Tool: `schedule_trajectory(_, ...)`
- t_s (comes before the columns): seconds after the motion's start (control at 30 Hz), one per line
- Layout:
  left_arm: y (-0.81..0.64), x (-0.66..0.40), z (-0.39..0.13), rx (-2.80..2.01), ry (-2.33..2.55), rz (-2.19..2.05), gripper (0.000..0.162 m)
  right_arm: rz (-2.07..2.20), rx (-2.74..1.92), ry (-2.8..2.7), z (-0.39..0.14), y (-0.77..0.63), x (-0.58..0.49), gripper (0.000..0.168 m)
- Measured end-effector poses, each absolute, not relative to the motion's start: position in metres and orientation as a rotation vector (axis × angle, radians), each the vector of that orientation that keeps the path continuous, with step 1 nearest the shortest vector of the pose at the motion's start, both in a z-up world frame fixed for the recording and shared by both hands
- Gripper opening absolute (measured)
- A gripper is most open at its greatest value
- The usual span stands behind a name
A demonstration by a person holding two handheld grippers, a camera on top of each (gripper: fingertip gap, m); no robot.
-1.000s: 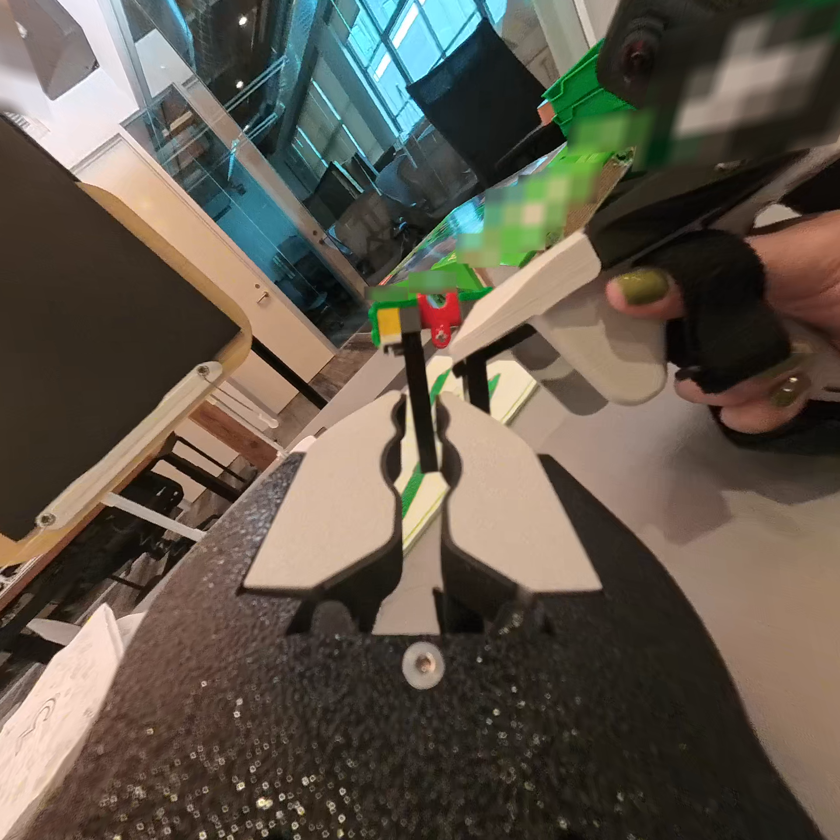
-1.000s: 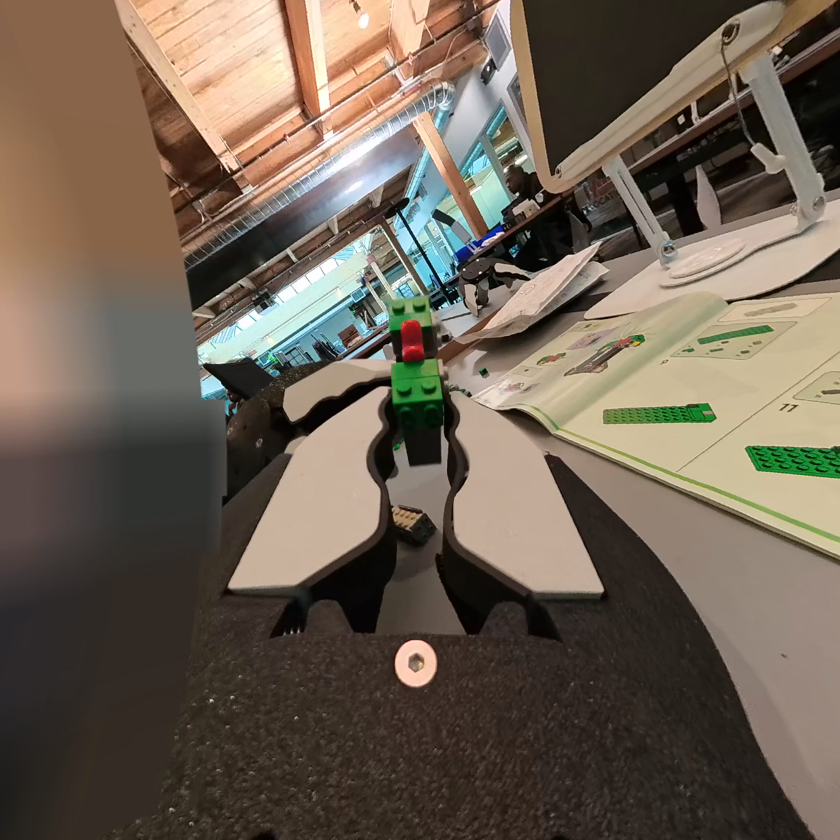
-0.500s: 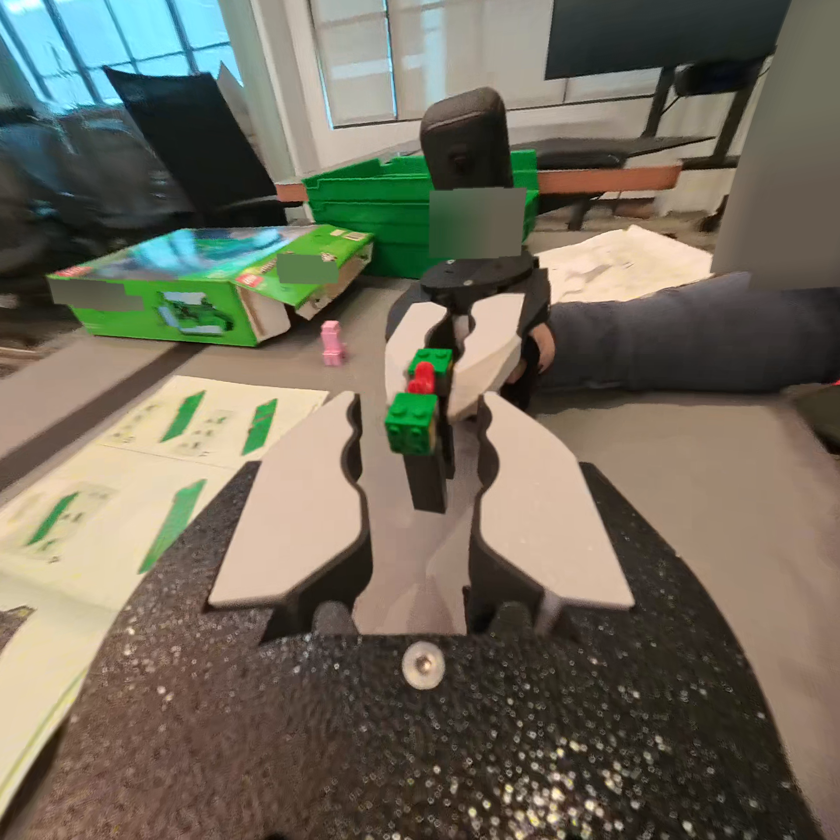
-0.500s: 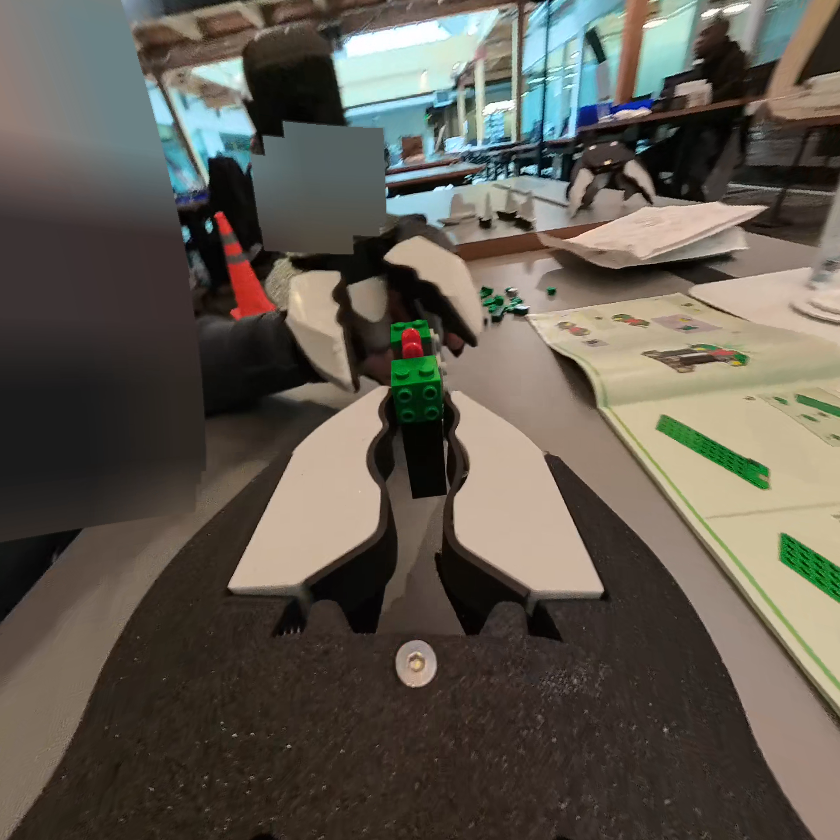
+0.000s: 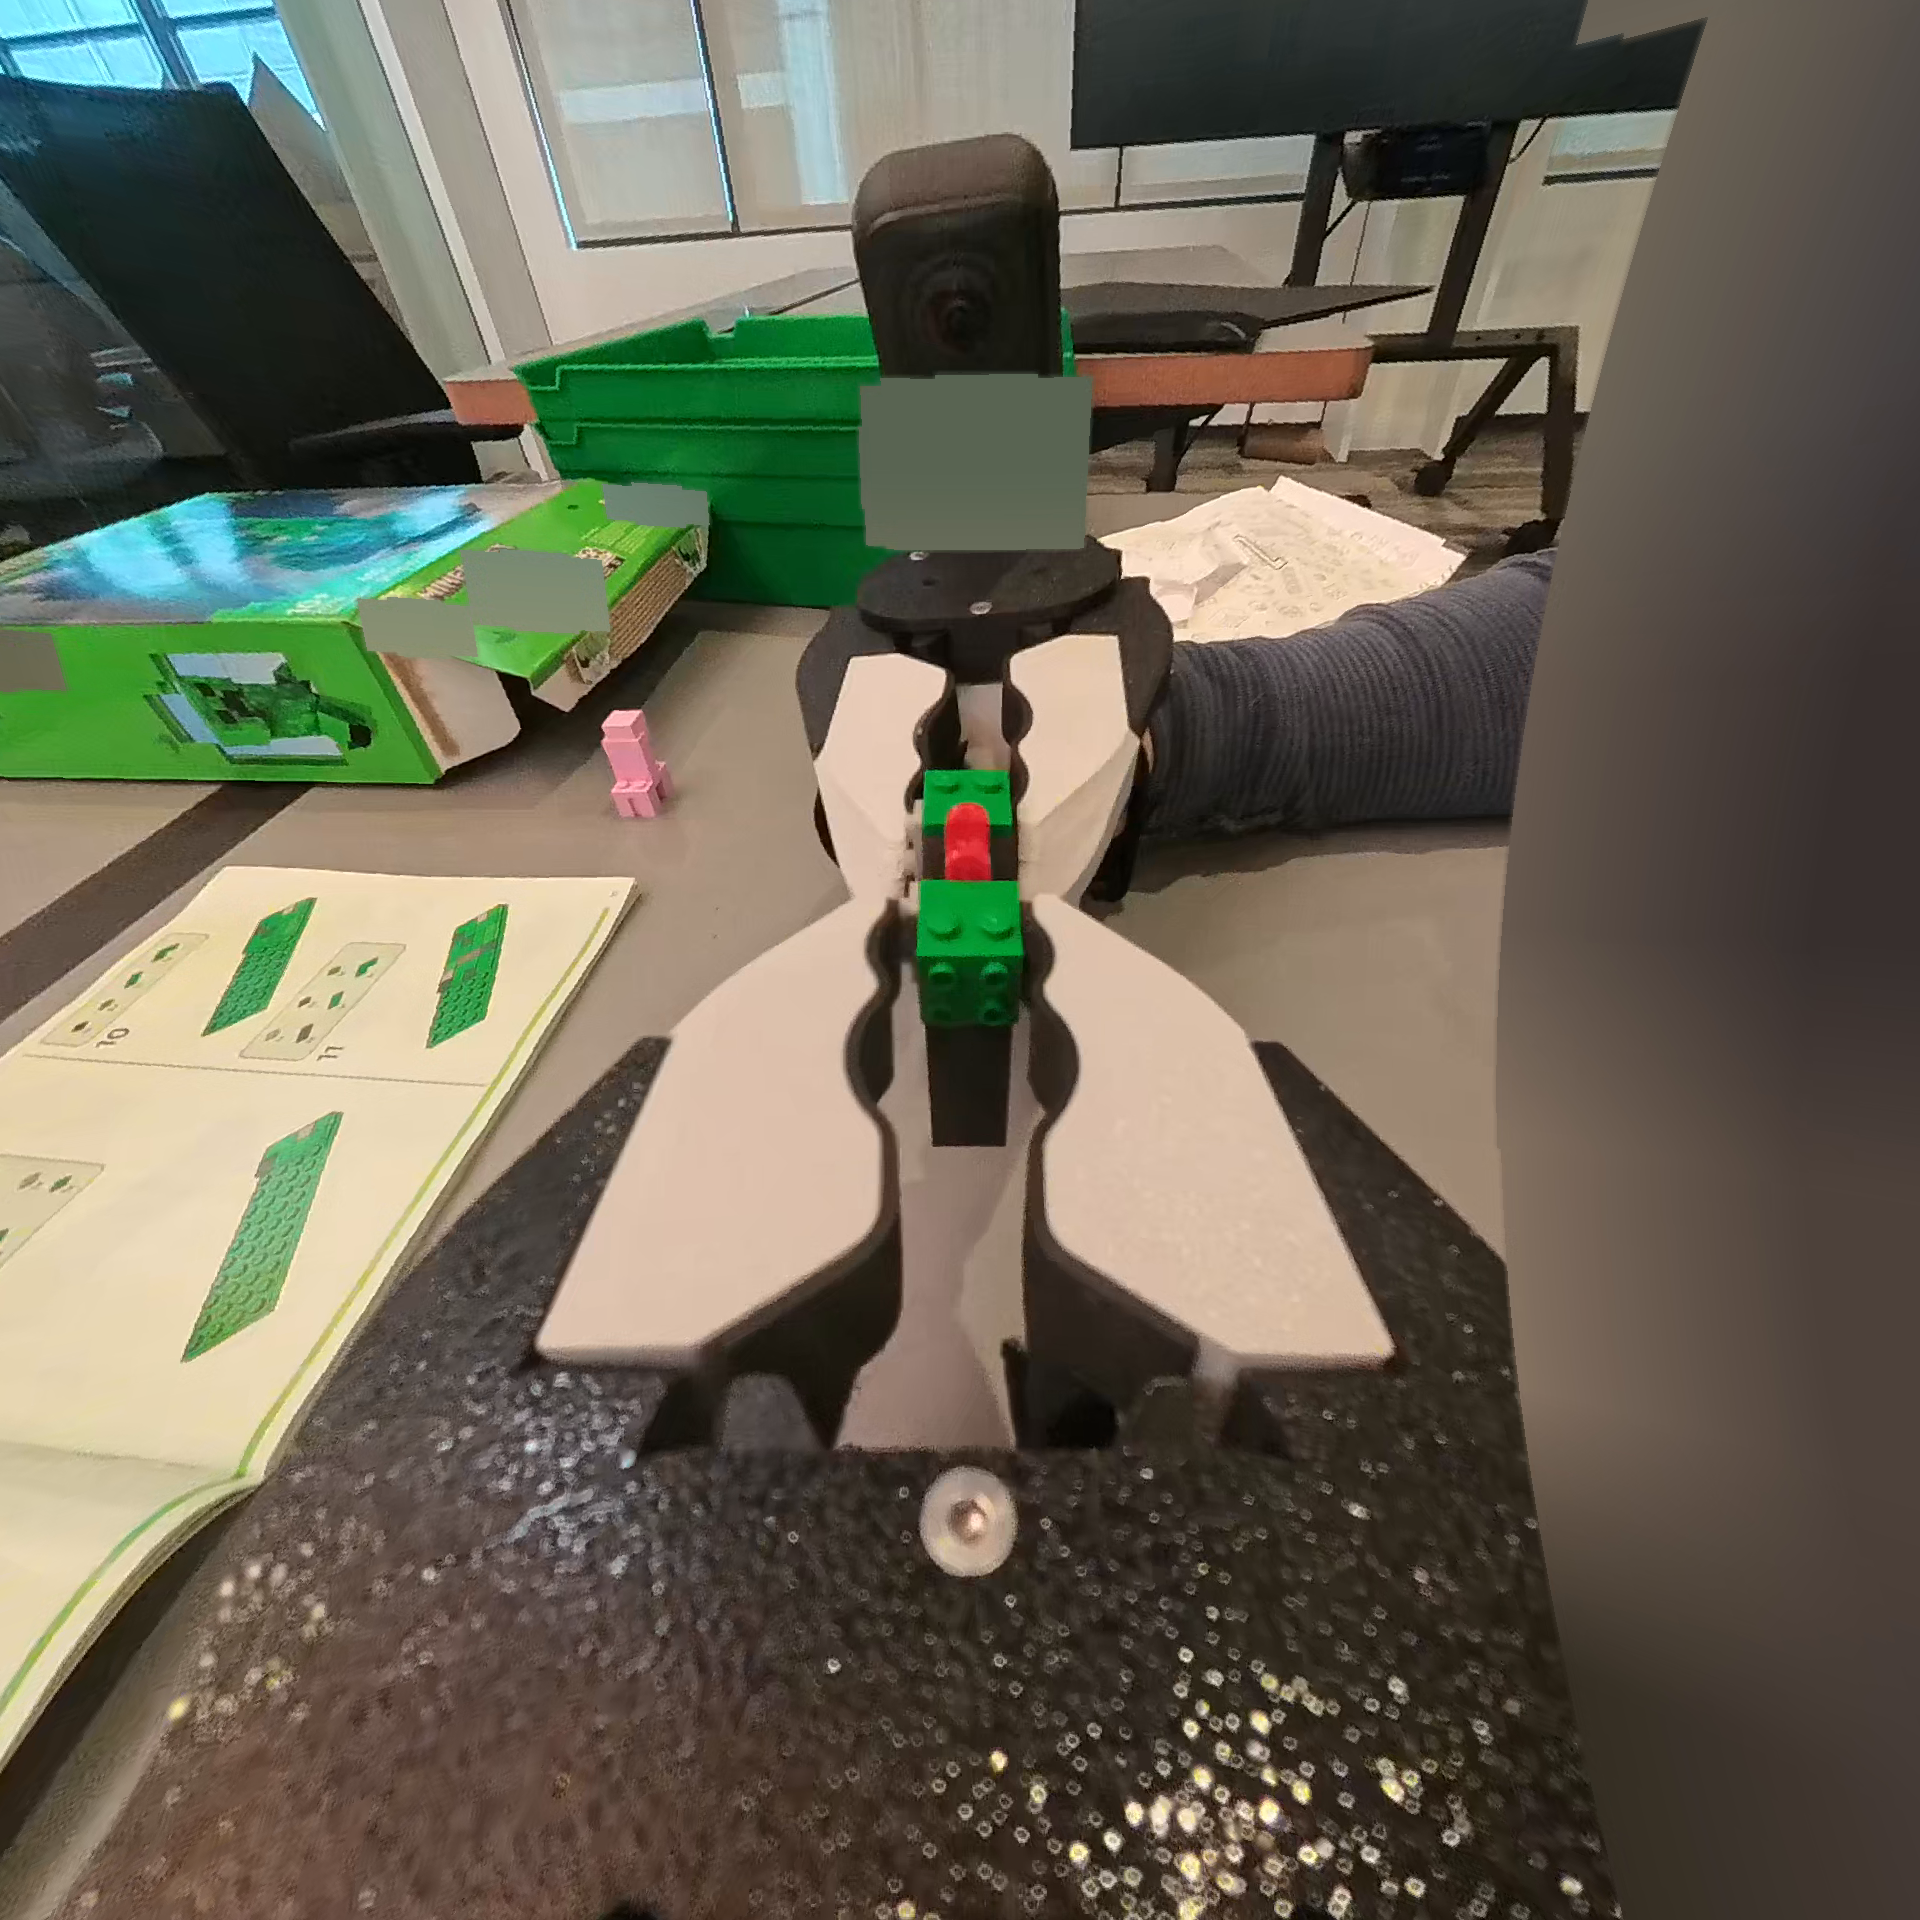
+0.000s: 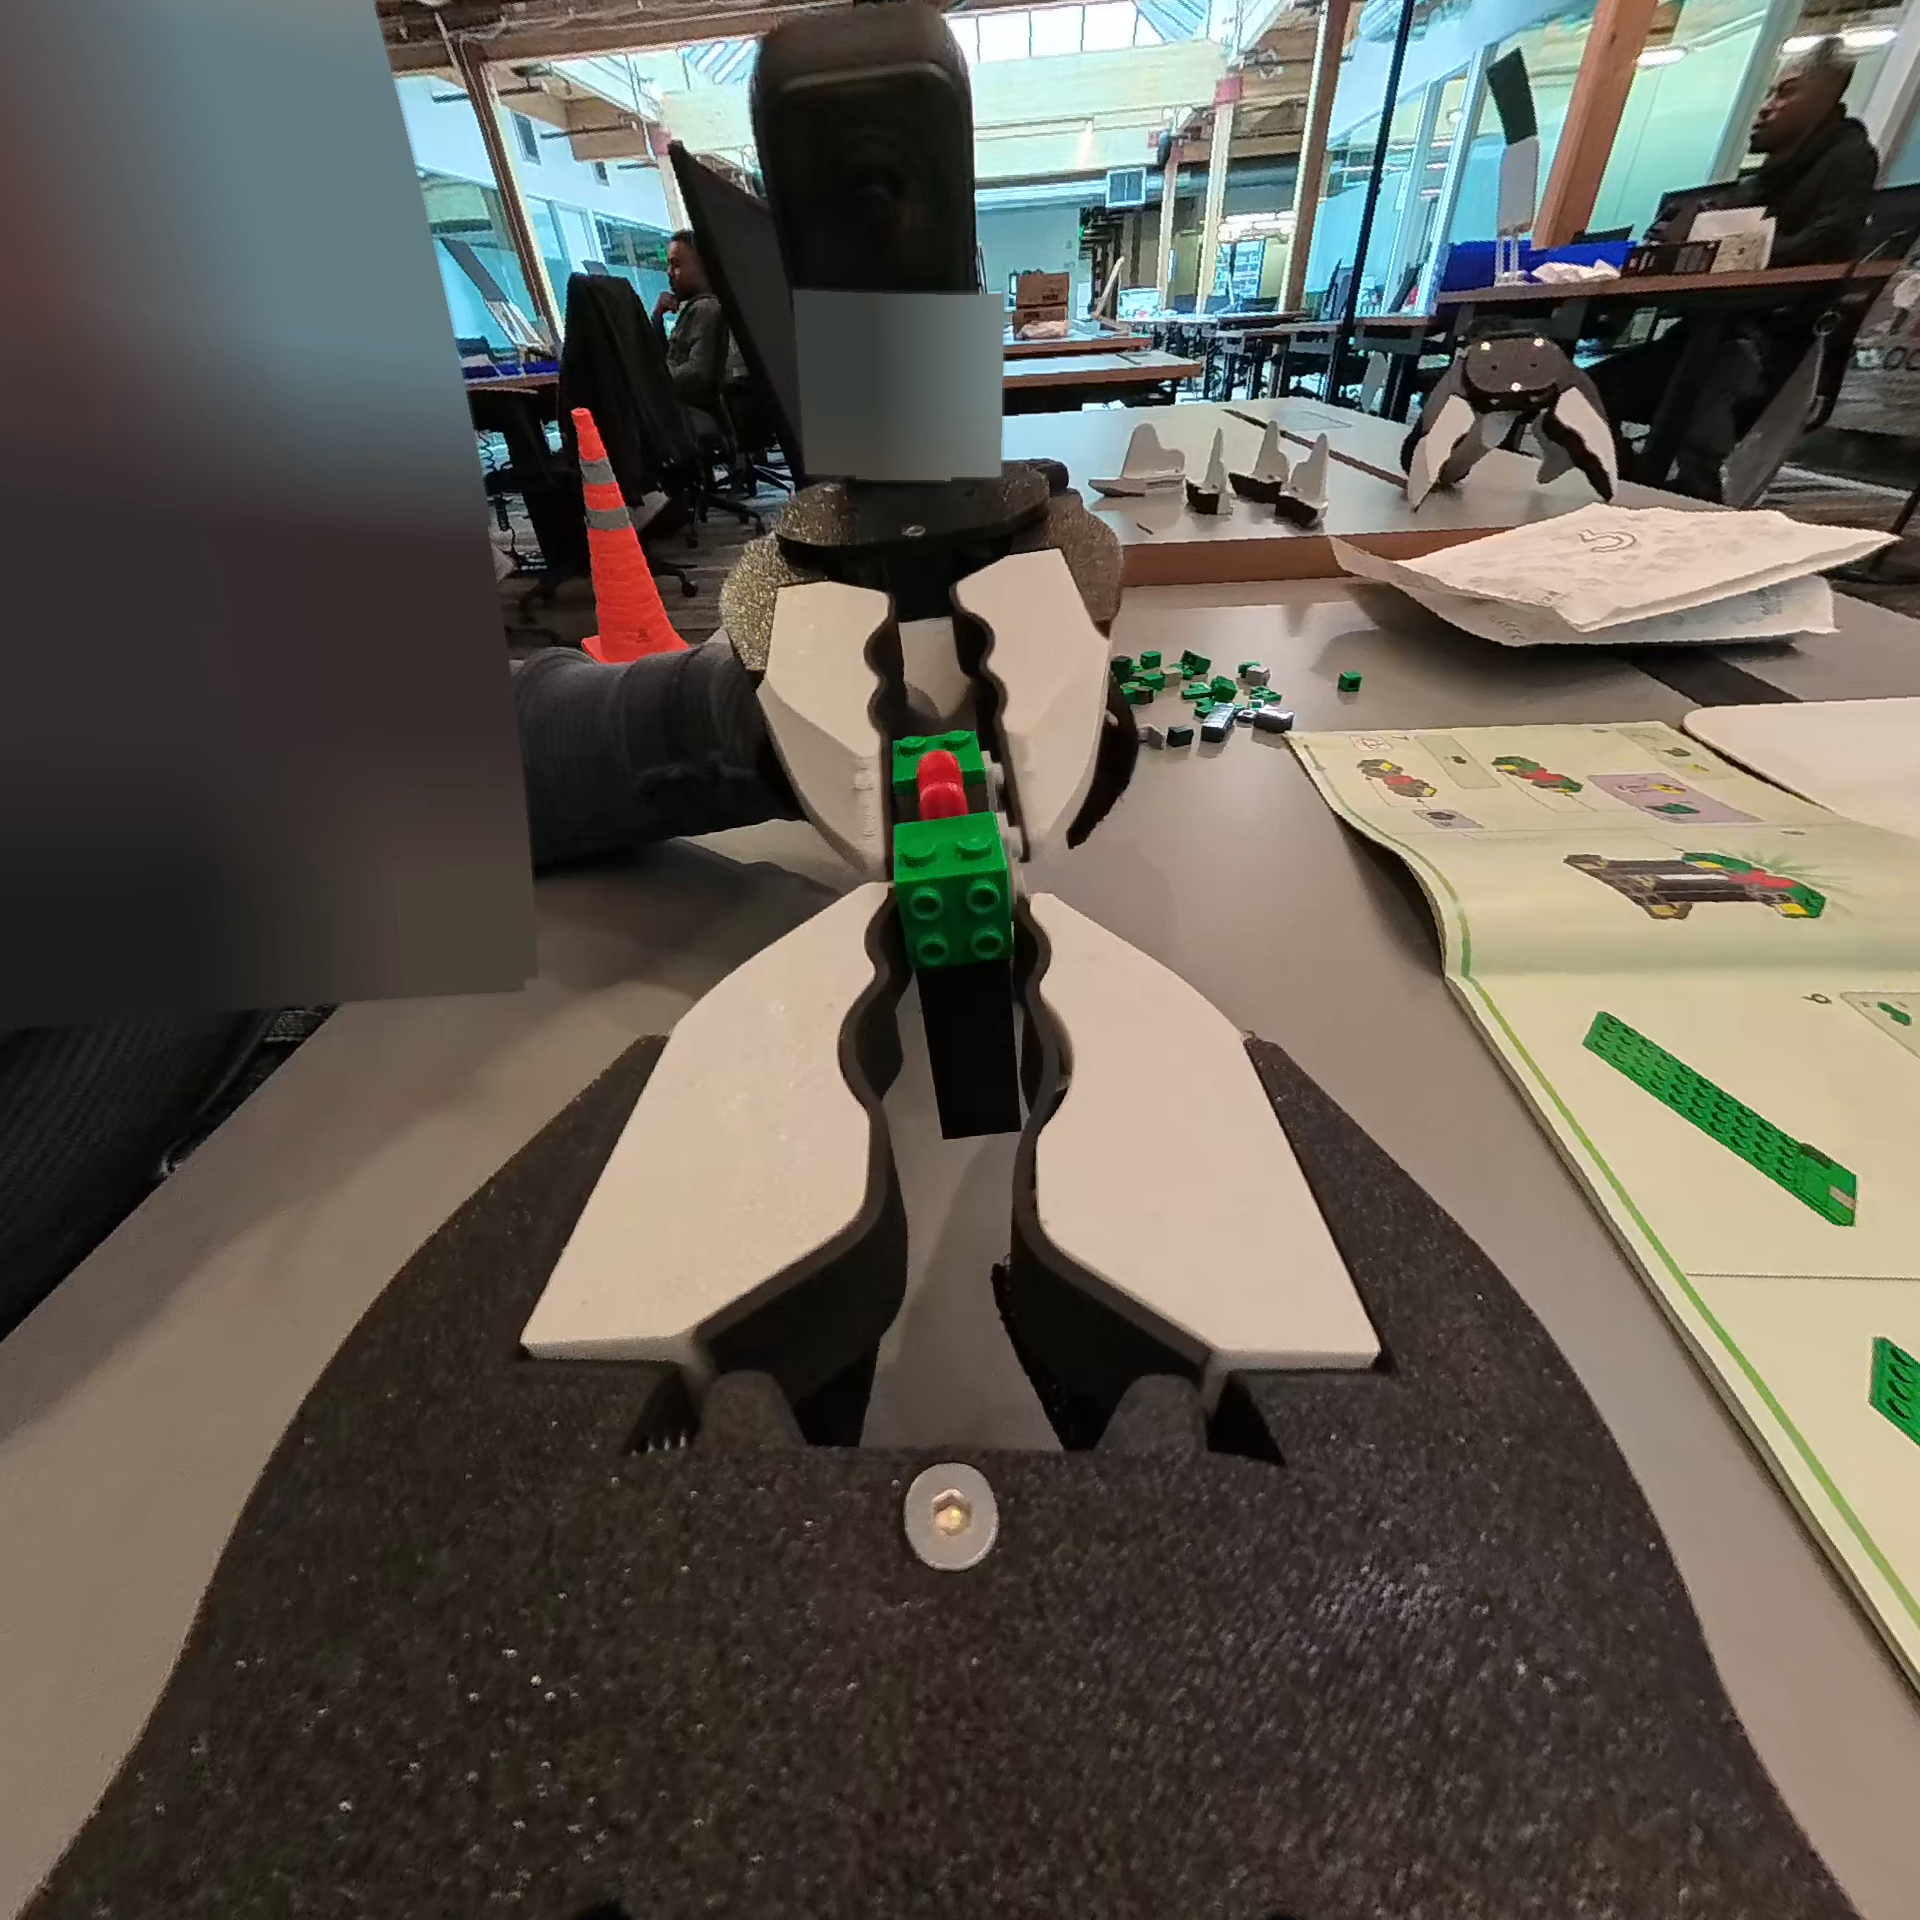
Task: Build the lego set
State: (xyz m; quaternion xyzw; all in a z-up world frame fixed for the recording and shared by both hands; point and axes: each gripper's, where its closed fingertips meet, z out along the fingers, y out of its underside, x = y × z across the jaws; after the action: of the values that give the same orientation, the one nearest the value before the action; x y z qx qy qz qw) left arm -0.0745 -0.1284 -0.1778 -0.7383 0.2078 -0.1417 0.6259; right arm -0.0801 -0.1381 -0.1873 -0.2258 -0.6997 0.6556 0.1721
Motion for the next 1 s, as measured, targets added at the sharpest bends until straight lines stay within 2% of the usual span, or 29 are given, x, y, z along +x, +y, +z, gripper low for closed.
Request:
schedule_trajectory(0.17,-0.128,-0.077,-0.178,-1.703,0.456,-0.325,0.02,1.839,-0.655,-1.965,-0.187,-0.137,-0.083,0.019)
schedule_trajectory(0.27,-0.133,-0.091,-0.176,-1.734,0.419,-0.285,0.02,1.832,-0.679,-1.938,-0.185,-0.133,-0.085,0.037)
schedule_trajectory(0.4,-0.155,-0.12,-0.162,-1.731,0.337,-0.219,0.02,1.765,-0.705,-2.048,-0.198,-0.138,-0.085,0.046)
schedule_trajectory(0.8,-0.199,-0.148,-0.158,-1.699,0.305,-0.208,0.02,1.291,-0.489,-2.583,-0.26,-0.178,-0.13,0.045)
schedule_trajectory(1.0,-0.209,-0.155,-0.157,-1.672,0.294,-0.231,0.02,1.239,-0.322,-2.666,-0.268,-0.183,-0.136,0.037)
